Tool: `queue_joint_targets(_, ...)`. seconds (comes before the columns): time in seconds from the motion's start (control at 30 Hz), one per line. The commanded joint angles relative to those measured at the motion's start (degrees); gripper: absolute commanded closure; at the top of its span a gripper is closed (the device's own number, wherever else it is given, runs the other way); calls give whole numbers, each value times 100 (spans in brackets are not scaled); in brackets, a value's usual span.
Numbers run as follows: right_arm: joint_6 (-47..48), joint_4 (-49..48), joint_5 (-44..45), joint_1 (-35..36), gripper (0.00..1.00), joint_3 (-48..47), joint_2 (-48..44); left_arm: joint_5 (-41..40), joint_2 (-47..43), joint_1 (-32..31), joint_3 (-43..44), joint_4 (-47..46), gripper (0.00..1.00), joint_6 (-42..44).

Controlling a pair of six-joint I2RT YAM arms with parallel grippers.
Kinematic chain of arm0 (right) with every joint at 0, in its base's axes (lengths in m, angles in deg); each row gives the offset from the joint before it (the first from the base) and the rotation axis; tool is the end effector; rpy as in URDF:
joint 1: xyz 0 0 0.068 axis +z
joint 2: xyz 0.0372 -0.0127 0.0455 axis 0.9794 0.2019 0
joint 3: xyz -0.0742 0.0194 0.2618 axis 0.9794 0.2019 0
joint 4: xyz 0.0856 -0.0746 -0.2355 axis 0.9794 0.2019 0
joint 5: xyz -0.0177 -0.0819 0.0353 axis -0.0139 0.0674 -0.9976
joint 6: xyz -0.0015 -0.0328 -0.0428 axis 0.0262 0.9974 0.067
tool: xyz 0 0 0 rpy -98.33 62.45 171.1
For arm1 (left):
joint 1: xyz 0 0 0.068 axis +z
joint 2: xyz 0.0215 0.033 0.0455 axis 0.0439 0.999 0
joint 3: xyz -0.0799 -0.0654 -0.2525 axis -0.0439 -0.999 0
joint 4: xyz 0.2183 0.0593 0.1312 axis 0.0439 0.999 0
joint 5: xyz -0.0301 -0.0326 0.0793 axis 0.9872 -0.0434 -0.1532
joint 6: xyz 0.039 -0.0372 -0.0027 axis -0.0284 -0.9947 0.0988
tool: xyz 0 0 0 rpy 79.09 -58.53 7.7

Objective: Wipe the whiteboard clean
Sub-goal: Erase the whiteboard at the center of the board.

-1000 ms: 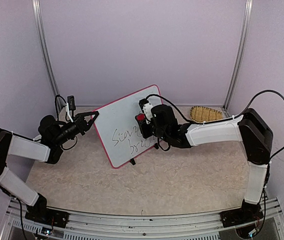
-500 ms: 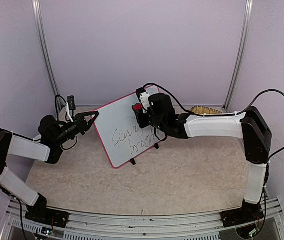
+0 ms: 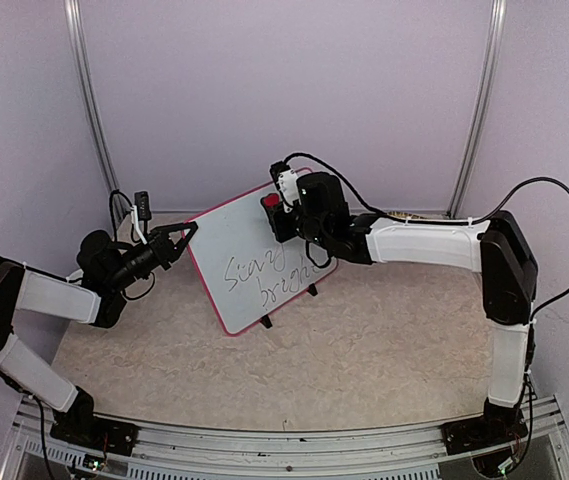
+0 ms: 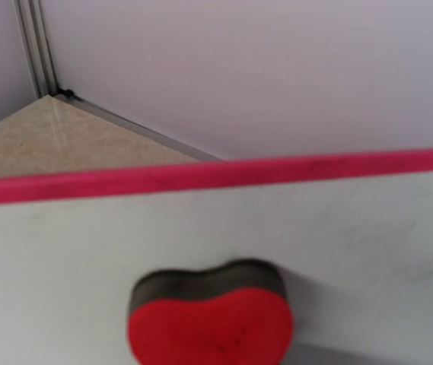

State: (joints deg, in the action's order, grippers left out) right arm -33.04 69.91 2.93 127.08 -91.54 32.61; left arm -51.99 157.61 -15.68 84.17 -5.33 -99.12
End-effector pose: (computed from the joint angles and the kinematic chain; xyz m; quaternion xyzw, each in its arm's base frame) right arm 0.3276 0.3583 0.2803 -0.2026 0.7634 0.1822 0.5857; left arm 0.2635 -0.1066 0.2306 0.1482 0.6184 -0.4717 0.6109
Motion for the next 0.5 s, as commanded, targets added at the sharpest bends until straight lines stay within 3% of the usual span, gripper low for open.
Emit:
queue_joint_targets(0.0,-124,-73,-99,-207,81,83,85,793,35,-132,68,101,100,353)
queue_joint_targets(0.47,-336,-380,-166,-212,82,1503,-191,813,74,-140,77,80,100,320)
